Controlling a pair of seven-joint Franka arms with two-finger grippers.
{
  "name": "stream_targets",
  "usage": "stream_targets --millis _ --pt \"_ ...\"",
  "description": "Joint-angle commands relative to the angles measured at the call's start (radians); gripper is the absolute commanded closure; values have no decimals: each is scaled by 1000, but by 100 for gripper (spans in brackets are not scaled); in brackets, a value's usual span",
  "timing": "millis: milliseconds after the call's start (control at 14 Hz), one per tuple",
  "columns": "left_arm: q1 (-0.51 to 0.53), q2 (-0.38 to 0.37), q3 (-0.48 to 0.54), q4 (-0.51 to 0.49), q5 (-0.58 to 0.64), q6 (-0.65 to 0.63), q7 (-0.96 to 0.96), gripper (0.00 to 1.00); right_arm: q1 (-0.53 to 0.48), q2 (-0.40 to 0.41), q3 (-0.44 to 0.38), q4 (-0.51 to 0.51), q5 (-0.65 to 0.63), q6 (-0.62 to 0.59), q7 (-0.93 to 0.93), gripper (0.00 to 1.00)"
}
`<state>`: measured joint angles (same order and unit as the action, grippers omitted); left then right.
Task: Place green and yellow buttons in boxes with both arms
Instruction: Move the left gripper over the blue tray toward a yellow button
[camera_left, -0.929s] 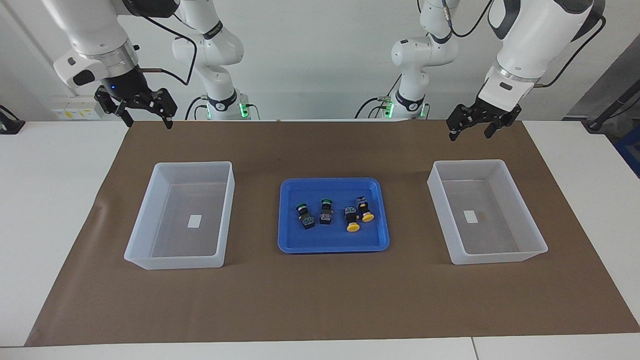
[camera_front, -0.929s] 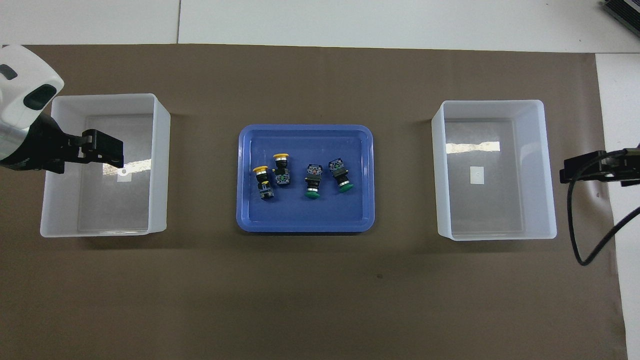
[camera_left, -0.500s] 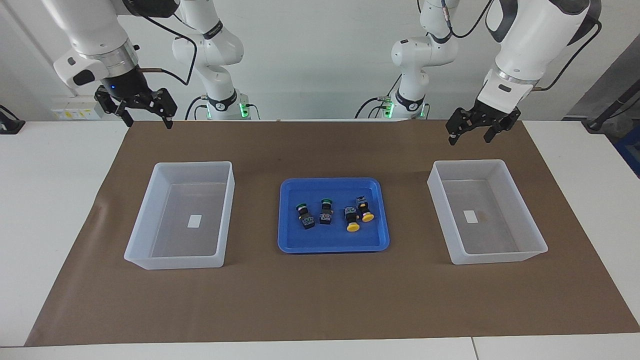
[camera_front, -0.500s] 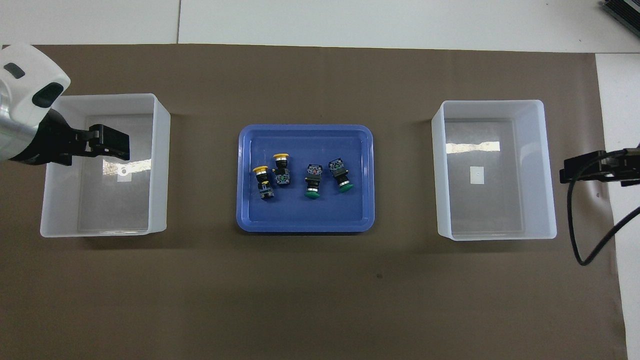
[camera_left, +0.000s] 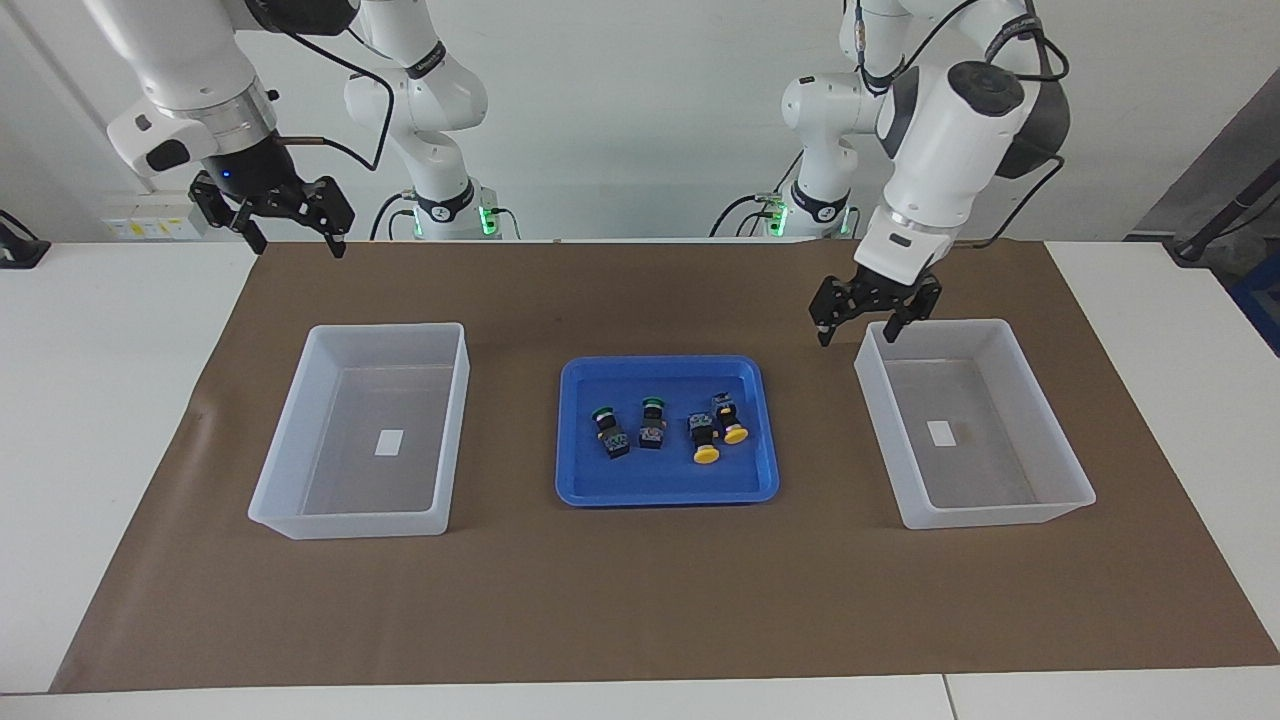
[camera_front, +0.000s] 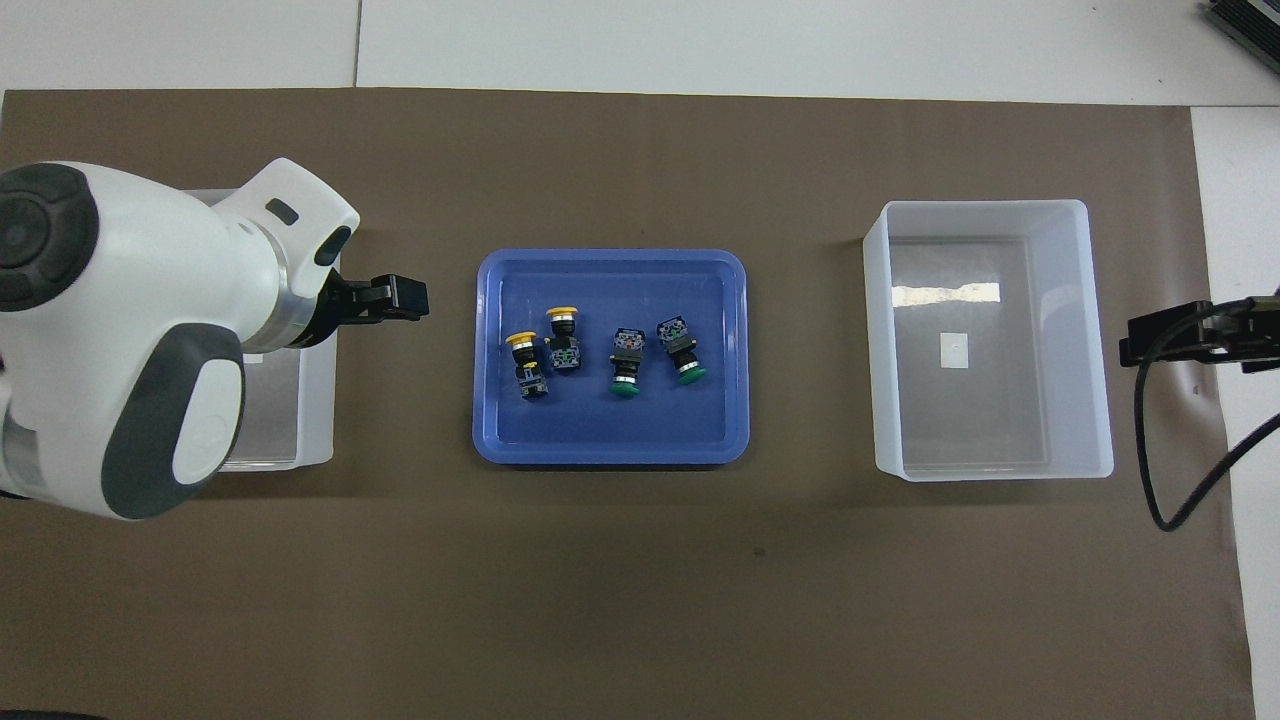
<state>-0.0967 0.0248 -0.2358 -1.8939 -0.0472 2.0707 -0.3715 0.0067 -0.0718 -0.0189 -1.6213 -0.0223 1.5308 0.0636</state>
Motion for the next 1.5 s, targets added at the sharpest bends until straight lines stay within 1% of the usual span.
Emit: stream_targets --millis 0,71,143,214,357,500,571,643,786,1000,1143,1429 --pt "-37 20 13 -109 -16 168 -32 0 -10 -16 7 -14 -4 -8 -28 0" --pt "-55 36 13 -138 -17 236 -33 0 -10 -16 8 -14 -4 -8 -27 0" --pt "-58 37 13 -175 -17 280 -44 0 -11 -16 7 -14 -4 -9 -28 0" --pt "-60 32 13 -204 -16 299 -46 0 -11 -16 8 -14 -4 -9 -28 0" --pt "-72 43 13 -218 -16 319 -50 0 -11 -16 8 -14 -4 -8 -28 0" --pt "-112 92 13 -223 -17 360 -87 0 -10 -16 7 -14 -4 -8 -28 0" --pt "-135 124 15 -223 -16 400 -125 0 -11 -16 7 -14 -4 -9 -28 0" --pt "-153 139 15 -223 -16 431 -145 0 -11 -16 7 -14 -4 -8 -28 0" --pt "-155 152 15 -223 -16 439 -149 0 -10 -16 8 -14 -4 -8 -28 0" --pt "-156 196 15 -223 -16 485 -168 0 -11 -16 8 -14 -4 -8 -28 0" --pt "-184 228 15 -223 -16 512 -211 0 -10 -16 8 -14 -4 -9 -28 0" --pt "-195 245 15 -225 -16 516 -239 0 -10 -16 7 -14 -4 -9 -27 0"
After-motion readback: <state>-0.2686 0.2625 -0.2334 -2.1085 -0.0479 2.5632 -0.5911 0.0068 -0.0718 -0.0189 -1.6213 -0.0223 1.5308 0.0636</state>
